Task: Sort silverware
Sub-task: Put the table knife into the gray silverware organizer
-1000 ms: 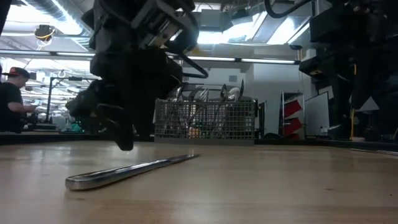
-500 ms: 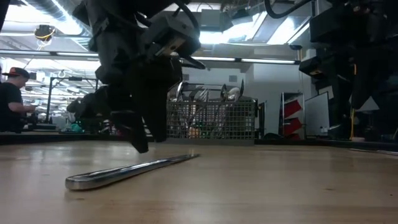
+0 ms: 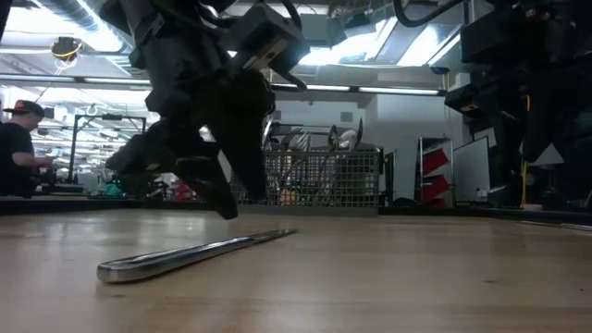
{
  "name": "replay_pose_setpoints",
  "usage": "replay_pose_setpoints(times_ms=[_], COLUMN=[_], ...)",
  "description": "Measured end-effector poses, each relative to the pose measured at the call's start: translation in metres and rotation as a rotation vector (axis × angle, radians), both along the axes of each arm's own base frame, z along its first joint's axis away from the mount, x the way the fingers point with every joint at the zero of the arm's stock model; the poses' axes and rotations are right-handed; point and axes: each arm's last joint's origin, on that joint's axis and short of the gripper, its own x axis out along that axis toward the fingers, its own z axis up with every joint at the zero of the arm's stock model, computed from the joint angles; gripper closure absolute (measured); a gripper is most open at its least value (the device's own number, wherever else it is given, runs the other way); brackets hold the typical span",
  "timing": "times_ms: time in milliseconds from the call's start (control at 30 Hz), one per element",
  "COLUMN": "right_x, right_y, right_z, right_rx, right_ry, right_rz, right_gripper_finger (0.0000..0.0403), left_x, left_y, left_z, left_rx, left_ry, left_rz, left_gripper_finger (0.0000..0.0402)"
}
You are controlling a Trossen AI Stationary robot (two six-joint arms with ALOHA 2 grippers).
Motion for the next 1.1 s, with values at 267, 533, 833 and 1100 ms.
replay_pose_setpoints(times_ms=[267, 533, 833, 1100], right_x=[0.000, 0.000, 0.000, 0.000], right_y=[0.000, 0.000, 0.000, 0.000], right_z=[0.000, 0.000, 0.000, 0.000], right_rx=[0.000, 0.000, 0.000, 0.000], right_ry=[0.001, 0.001, 0.001, 0.001], right_rz=[0.000, 0.000, 0.000, 0.000], right_gripper_finger=[0.0304, 0.0304, 0.0304, 0.0304], left_x=[0.001, 0.000, 0.000, -0.005], left_y=[-0.002, -0.001, 0.000, -0.011], left_z=[0.001, 0.000, 0.000, -0.010], left_rx=[0.016, 0.019, 0.054, 0.052], left_ry=[-0.026, -0.009, -0.021, 0.030], left_rz=[-0.027, 0.002, 0.013, 0.039], left_gripper_finger=[0.0269, 0.0269, 0.0269, 0.0269])
